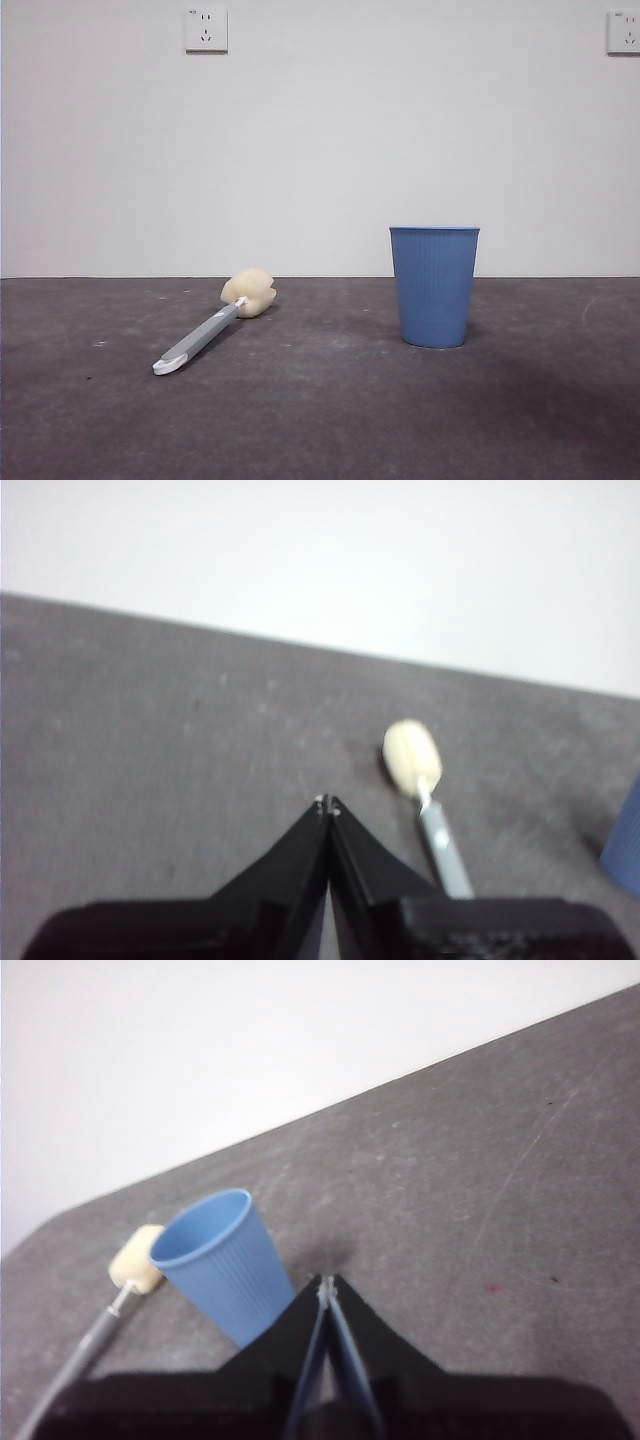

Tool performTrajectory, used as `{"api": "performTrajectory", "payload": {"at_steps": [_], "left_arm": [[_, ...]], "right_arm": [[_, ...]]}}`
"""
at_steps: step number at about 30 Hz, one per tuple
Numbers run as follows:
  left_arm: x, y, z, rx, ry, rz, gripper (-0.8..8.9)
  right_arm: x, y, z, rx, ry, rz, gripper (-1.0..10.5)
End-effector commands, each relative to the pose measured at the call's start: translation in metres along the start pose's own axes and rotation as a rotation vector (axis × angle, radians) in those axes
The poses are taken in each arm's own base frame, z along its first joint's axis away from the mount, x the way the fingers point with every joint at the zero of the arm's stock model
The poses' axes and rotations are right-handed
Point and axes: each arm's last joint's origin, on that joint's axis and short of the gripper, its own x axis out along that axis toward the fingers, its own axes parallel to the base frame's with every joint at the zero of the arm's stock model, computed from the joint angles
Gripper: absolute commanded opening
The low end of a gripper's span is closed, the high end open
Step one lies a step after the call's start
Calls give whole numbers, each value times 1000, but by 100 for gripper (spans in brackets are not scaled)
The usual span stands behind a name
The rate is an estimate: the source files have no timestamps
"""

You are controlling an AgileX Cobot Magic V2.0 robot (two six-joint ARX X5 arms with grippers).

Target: Pick up the cup brush,pick up the cup,insert the brush into the cup,clean the cup,put the cup brush back,put the cup back to the fixed position on the table

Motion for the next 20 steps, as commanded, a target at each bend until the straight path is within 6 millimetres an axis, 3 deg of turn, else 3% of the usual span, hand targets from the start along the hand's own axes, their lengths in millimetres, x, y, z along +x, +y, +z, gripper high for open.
{"api": "performTrajectory", "payload": {"at_steps": [1, 9, 14, 20], "left_arm": [[-7, -6, 19, -7, -36, -9, -6], [-13, -21, 69, -3, -8, -78, -7], [-8, -29, 90, 7, 125, -187, -7], [-4, -35, 100, 52, 315, -326, -7]], "right_arm": [[-5, 9, 19, 35, -61, 27, -12], [-17, 35, 74, -9, -102, 86, -12], [-19, 52, 107, -100, 75, 170, -12], [-15, 66, 134, -180, 366, 234, -12]]}}
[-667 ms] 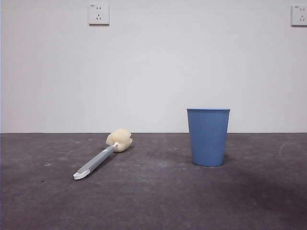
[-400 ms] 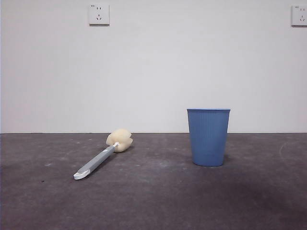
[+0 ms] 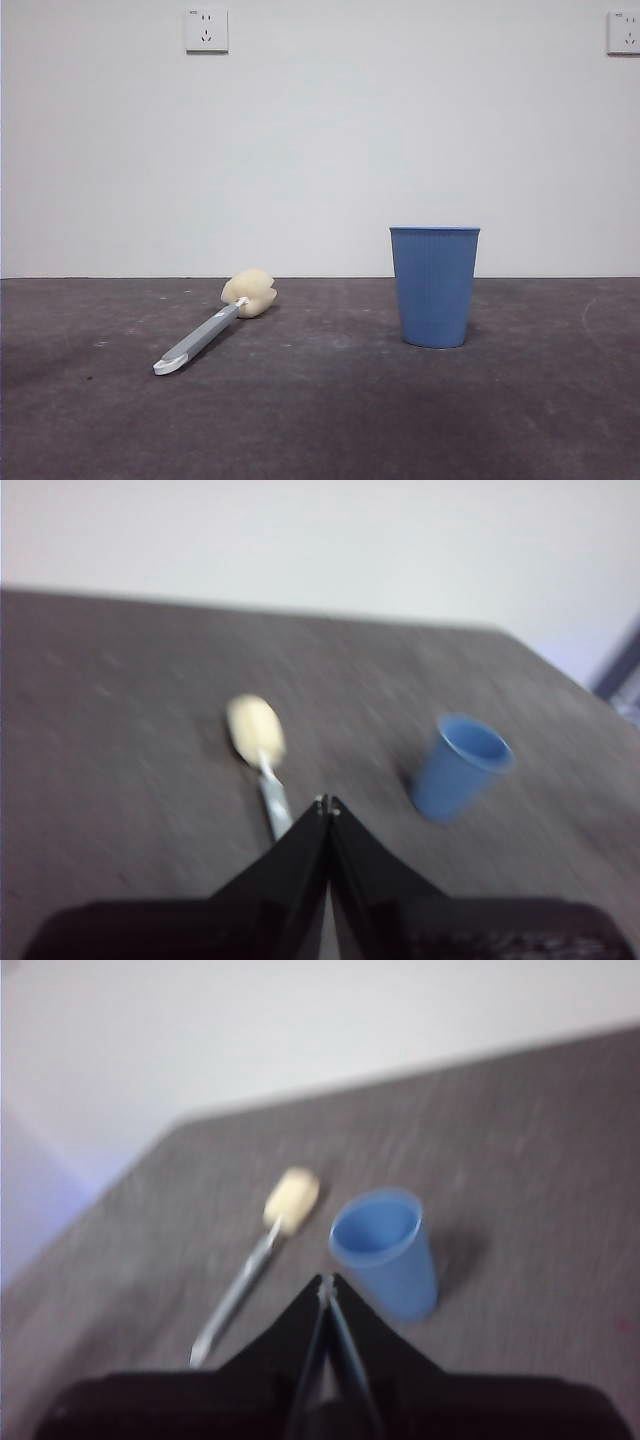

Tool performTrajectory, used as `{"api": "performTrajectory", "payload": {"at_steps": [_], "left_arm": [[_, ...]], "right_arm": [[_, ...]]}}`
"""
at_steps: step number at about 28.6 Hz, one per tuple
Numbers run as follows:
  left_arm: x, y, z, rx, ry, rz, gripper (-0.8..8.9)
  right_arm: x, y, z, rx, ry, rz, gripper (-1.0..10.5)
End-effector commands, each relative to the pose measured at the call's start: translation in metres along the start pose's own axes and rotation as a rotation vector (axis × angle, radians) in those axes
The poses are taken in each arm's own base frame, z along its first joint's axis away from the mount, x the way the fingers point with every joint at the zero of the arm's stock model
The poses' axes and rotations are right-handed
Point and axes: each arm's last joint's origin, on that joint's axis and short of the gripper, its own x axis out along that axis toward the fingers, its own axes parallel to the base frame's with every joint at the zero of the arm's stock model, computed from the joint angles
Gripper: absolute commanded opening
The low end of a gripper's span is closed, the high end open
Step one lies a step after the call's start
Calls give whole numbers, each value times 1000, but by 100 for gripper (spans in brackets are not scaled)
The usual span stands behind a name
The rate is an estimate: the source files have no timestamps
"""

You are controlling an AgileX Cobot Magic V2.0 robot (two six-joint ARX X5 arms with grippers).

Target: Pick up the cup brush,pick up the cup,insert the brush into the cup,clean the cup,put the cup brush back,put the cup back to the fixed position on the table

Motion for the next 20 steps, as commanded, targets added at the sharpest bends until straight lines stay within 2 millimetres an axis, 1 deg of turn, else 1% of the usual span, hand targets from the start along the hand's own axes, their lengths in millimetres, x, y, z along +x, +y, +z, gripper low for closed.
{"api": "performTrajectory", "payload": {"at_steps": [1, 5, 8, 10, 12, 13, 14, 15, 16, 17, 18, 20], "left_arm": [[0, -2, 2, 58, 81, -53, -7], [0, -3, 2, 68, 191, -79, -7], [-1, -3, -1, 65, 261, -80, -7], [-1, -2, -4, 49, 296, -76, -7], [0, -2, -6, 38, 313, -74, 2], [0, -2, -6, 36, 315, -73, 9], [0, -2, -6, 35, 316, -73, 42], [0, -1, -6, 30, 316, -70, 170], [0, -1, -6, 21, 317, -68, 362], [1, -1, -5, 7, 318, -66, 529], [1, -1, -5, 4, 320, -66, 565], [3, 0, -5, -7, 329, -65, 565]], "right_arm": [[-1, 4, 10, -91, 130, 18, -12], [1, 6, 19, -102, 294, 22, -12], [5, 6, 18, -102, 386, 37, -11], [7, 5, 17, -97, 416, 44, -11], [9, 5, 17, -93, 428, 48, 24], [10, 5, 17, -92, 430, 49, 64], [10, 5, 17, -91, 433, 50, 132], [11, 4, 17, -84, 436, 48, 272], [12, 4, 17, -72, 441, 44, 433], [12, 4, 16, -67, 446, 43, 557], [13, 3, 16, -62, 453, 42, 595], [12, 3, 15, -57, 462, 42, 595]]}}
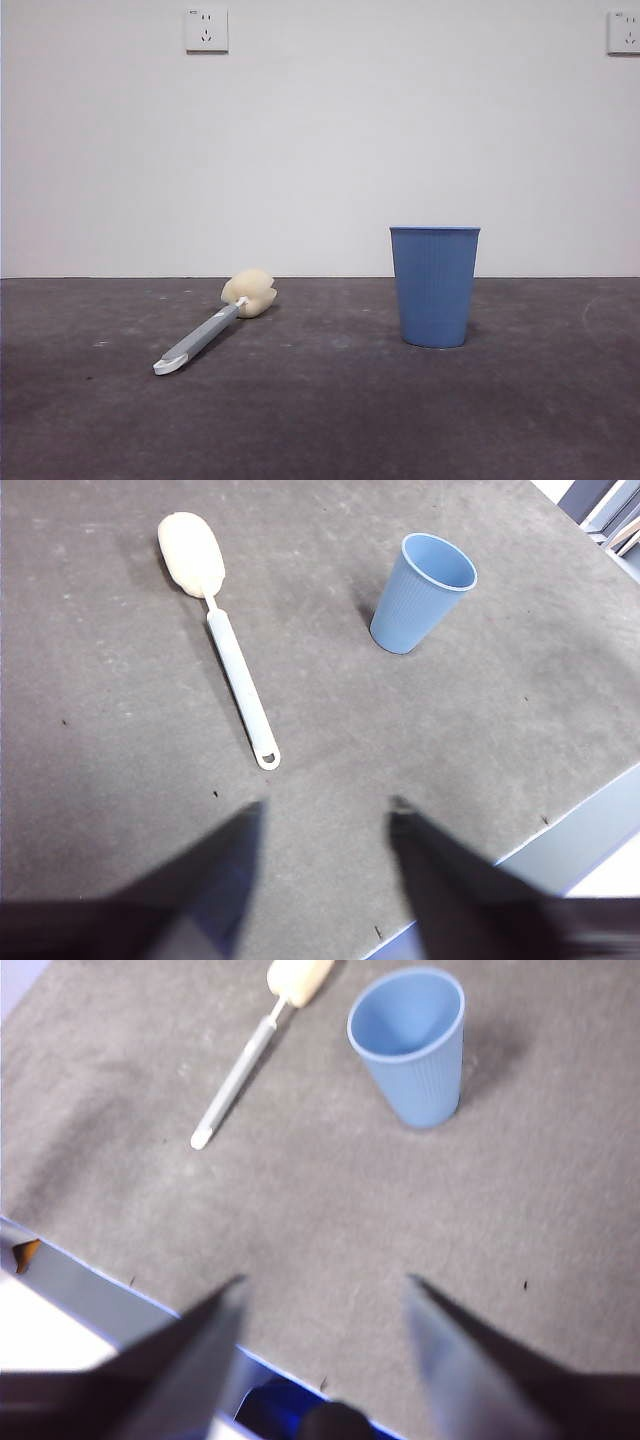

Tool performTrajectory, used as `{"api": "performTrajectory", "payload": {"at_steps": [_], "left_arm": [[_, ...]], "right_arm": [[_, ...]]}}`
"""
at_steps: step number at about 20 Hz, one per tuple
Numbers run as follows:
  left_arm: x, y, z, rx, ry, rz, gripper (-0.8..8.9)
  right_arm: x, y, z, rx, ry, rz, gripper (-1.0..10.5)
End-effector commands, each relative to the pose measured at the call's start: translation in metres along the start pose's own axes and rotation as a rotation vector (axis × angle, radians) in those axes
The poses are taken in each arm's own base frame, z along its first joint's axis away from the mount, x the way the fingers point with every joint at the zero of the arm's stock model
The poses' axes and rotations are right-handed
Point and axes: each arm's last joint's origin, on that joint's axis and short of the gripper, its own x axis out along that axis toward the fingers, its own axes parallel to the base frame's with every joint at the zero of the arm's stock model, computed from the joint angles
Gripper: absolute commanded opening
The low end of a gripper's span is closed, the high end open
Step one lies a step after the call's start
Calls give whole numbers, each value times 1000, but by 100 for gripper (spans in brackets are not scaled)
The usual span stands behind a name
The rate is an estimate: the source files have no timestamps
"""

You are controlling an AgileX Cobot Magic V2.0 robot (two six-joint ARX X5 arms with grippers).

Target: Pick up the cup brush,pick up the cup,insert the brush into the cup,clean the cup,put the cup brush back,put the cup back to the fixed position on the table

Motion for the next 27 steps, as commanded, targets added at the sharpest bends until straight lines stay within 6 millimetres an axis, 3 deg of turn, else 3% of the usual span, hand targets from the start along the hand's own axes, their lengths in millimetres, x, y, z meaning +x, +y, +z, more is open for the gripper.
{"api": "performTrajectory", "payload": {"at_steps": [1, 6, 9, 12, 21, 27], "left_arm": [[2, 2, 2, -19, 5, 1, 565], [16, 8, 12, -35, 19, -23, 565], [37, 11, 22, -43, 60, -21, 565], [70, 10, 30, -45, 122, 14, 565], [194, -11, 35, 32, 312, 226, 563], [258, -7, 34, 48, 431, 309, 562]], "right_arm": [[-1, 1, 0, 3, 2, 0, 595], [-1, 1, 0, 5, 6, 1, 595], [-1, 1, 0, 8, 6, 2, 595], [-1, 1, 0, 8, 6, 2, 595], [-1, 1, 0, 24, 6, 2, 595], [-1, 1, -1, 32, 8, 3, 595]]}}
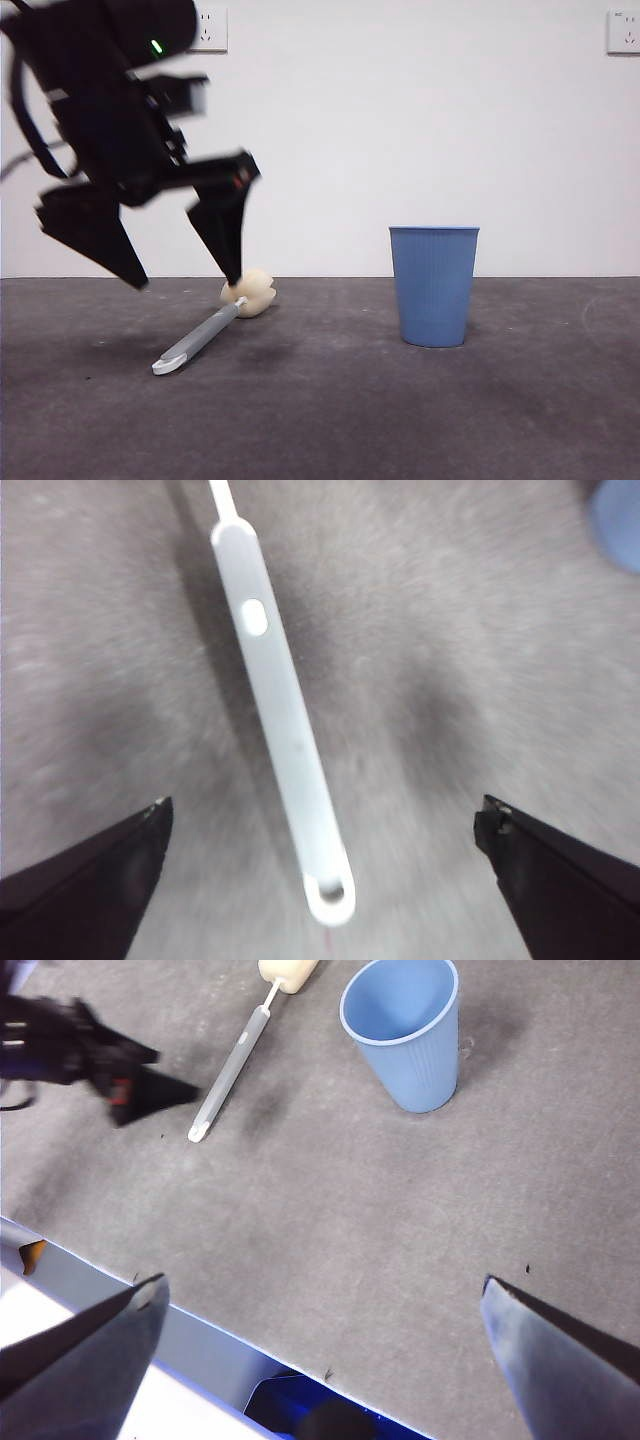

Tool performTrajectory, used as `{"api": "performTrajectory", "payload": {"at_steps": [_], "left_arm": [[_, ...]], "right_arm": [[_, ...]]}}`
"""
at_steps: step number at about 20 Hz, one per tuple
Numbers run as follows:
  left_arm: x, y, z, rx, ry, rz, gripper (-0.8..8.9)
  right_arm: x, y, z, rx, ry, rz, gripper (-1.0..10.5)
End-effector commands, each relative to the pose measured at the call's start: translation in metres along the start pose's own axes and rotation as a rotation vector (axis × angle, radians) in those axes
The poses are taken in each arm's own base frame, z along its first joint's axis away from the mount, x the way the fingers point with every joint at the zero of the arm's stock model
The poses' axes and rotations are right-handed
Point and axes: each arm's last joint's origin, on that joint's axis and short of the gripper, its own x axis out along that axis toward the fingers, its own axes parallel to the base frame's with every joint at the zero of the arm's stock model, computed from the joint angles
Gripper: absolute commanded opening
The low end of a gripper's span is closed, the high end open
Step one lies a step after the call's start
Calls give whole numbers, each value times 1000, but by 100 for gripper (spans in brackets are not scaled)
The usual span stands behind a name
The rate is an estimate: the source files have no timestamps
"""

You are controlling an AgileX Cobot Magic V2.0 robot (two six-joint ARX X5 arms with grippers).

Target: Pick up the cup brush,pick up the cup,insert the brush into the cup,clean the cup,put the cup brush back,put the cup back to the fixed position on the table

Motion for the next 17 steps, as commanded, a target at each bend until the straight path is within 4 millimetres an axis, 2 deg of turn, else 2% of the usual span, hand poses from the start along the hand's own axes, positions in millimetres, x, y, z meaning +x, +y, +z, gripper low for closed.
{"api": "performTrajectory", "payload": {"at_steps": [1, 5, 8, 10, 13, 16, 17], "left_arm": [[20, -1, 0, -23, 39, 37, 562], [40, 0, -5, -20, 80, 95, 562], [47, 0, -7, -40, 101, 106, 559], [48, 0, -8, -41, 103, 105, 419], [48, -1, -8, -46, 106, 104, 358], [49, -2, -9, -56, 120, 71, 148], [49, -3, -9, -57, 125, 53, 115]], "right_arm": [[-1, 0, 0, 6, -3, 2, 595], [-1, 1, 1, 6, -4, 2, 595], [-1, 1, 1, 5, -4, 2, 594], [-1, 1, 1, 5, -4, 2, 594], [-1, 1, 1, 6, -4, 2, 594], [-1, 1, 0, 6, -4, 2, 594], [-1, 1, 0, 6, -4, 2, 594]]}}
